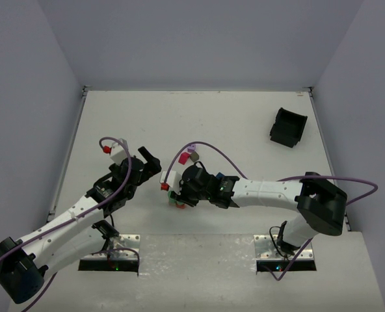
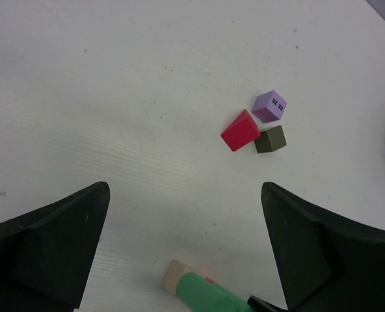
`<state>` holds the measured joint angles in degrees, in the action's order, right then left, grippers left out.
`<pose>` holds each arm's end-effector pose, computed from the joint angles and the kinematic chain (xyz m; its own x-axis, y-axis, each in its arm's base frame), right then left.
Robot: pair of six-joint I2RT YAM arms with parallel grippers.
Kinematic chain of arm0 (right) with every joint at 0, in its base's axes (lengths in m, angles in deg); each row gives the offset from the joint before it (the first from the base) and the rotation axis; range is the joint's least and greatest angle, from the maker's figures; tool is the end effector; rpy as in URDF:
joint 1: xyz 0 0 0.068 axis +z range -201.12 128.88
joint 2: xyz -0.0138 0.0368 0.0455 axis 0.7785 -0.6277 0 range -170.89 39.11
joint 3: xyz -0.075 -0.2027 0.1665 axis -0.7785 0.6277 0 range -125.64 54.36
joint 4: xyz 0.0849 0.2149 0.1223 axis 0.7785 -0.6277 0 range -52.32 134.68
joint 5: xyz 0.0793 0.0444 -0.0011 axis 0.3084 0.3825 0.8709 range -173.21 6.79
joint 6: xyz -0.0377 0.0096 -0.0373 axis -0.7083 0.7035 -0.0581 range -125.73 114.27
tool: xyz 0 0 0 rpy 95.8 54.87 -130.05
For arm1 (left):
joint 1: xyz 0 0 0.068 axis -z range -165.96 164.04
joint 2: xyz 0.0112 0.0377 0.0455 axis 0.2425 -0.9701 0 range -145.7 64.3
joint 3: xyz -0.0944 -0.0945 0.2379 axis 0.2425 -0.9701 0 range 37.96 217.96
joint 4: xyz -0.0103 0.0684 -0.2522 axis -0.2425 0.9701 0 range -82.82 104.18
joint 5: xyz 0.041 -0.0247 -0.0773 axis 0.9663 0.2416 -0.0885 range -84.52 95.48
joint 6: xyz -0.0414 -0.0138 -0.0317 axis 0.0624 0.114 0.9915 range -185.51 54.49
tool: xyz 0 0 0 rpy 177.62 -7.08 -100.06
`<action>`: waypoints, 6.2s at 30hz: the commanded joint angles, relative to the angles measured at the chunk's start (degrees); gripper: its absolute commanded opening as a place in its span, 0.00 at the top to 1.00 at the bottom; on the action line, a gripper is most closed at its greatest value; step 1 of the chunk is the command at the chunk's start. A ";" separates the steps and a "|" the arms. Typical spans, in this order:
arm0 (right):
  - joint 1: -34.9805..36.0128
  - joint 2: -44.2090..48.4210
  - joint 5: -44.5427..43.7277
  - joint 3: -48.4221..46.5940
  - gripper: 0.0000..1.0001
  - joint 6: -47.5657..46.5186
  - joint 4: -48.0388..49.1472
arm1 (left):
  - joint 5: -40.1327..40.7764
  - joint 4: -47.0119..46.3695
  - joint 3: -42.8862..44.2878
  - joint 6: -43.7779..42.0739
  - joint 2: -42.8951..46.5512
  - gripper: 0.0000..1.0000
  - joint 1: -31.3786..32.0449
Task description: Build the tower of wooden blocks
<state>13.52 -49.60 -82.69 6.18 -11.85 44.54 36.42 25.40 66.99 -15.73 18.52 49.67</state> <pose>0.1378 0.2914 0.1924 -0.1809 -0.6306 -0.7547 -0.9311 0.3569 -0.0750 0.1516 -0.0861 0.2296 -0.4209 -0.5042 -0.7541 -0.2542 0.8636 -0.4355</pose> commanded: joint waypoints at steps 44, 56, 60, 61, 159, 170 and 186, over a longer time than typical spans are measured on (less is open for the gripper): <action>0.31 -0.06 2.03 -3.41 0.59 1.98 -1.79 | -0.36 -2.92 -0.21 -1.35 0.34 0.00 -0.22; 0.39 -0.33 0.28 -3.67 0.39 2.16 -1.53 | -0.80 -3.10 -0.21 -1.62 0.16 0.00 -0.31; 0.32 0.32 0.45 -3.58 0.14 2.16 -1.52 | -1.07 -3.19 -0.12 -1.80 0.16 0.00 -0.31; 0.40 0.80 0.45 -3.58 0.05 2.16 -1.36 | -1.15 -3.27 -0.12 -1.96 0.16 0.00 -0.31; -28.90 -3.90 4.38 5.56 0.08 3.83 -1.27 | -13.10 -5.39 13.33 -17.61 -19.08 0.00 -0.25; -28.96 -4.87 5.60 4.41 0.52 3.89 -2.06 | -13.08 -5.27 13.26 -17.52 -18.80 0.00 -0.31; -28.78 6.75 14.93 1.13 0.69 -0.43 -3.42 | -10.37 -2.23 10.34 -14.10 -12.44 0.00 -0.31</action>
<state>-15.05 -47.28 -73.74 9.46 -11.14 39.53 24.12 22.79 78.66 -31.64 2.20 49.67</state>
